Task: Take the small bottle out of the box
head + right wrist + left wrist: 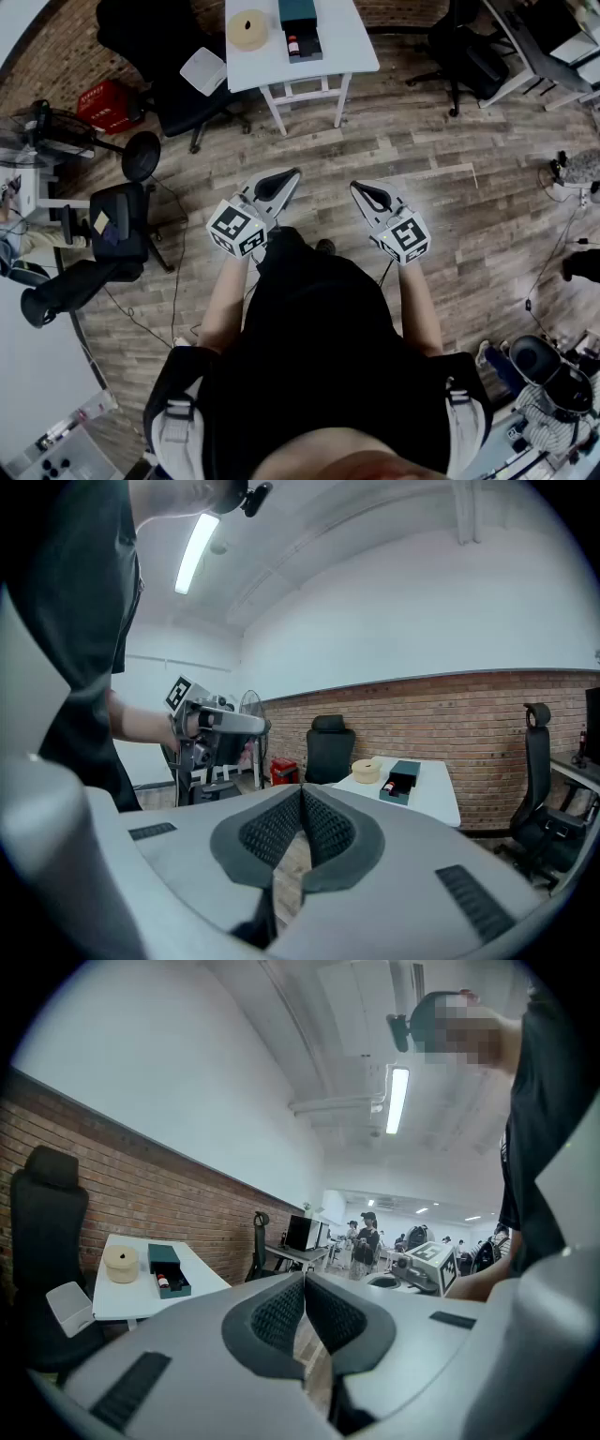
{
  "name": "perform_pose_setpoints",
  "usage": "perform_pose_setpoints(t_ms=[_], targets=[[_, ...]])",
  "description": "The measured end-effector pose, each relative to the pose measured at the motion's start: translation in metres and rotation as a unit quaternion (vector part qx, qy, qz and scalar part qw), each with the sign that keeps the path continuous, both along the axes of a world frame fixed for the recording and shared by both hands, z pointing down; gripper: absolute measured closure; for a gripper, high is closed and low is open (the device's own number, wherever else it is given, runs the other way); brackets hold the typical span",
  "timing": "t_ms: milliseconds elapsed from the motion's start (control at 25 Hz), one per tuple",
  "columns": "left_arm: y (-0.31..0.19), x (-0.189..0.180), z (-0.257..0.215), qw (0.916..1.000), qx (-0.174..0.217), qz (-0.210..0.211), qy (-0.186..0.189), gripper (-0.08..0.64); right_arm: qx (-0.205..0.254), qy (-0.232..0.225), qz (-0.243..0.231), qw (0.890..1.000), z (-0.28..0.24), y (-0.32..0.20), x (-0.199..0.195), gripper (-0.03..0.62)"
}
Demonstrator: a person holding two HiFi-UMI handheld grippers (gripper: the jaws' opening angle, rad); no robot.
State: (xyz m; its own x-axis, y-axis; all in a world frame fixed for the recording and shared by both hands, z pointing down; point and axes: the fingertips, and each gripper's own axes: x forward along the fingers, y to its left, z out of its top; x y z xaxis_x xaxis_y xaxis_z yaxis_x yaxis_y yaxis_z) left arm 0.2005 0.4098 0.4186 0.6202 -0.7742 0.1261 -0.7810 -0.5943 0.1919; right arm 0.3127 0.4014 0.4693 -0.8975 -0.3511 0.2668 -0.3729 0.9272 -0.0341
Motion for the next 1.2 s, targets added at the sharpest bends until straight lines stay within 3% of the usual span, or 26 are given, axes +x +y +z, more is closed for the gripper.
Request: perform_pose_setpoints(t_ms=[560,960,1200], targets=[[0.009,-0.009,0.004,0.9996,0.001,-0.029,-0.002,0.538,-0.006,-0.004,-0.012,1.000,0.010,0.003,0.003,0.596],[-0.008,-0.047,0.008,0.9997,0.000,-0.025,-0.003,0.538,0.001,0.014,-0.014,1.000,0.010,-0.018,-0.038,0.597],[-0.042,-0.080,0.004,0.9997,0.004,-0.020,0.014,0.538,0.005,0.030,-0.007,1.000,0.009,-0.042,-0.064,0.595]])
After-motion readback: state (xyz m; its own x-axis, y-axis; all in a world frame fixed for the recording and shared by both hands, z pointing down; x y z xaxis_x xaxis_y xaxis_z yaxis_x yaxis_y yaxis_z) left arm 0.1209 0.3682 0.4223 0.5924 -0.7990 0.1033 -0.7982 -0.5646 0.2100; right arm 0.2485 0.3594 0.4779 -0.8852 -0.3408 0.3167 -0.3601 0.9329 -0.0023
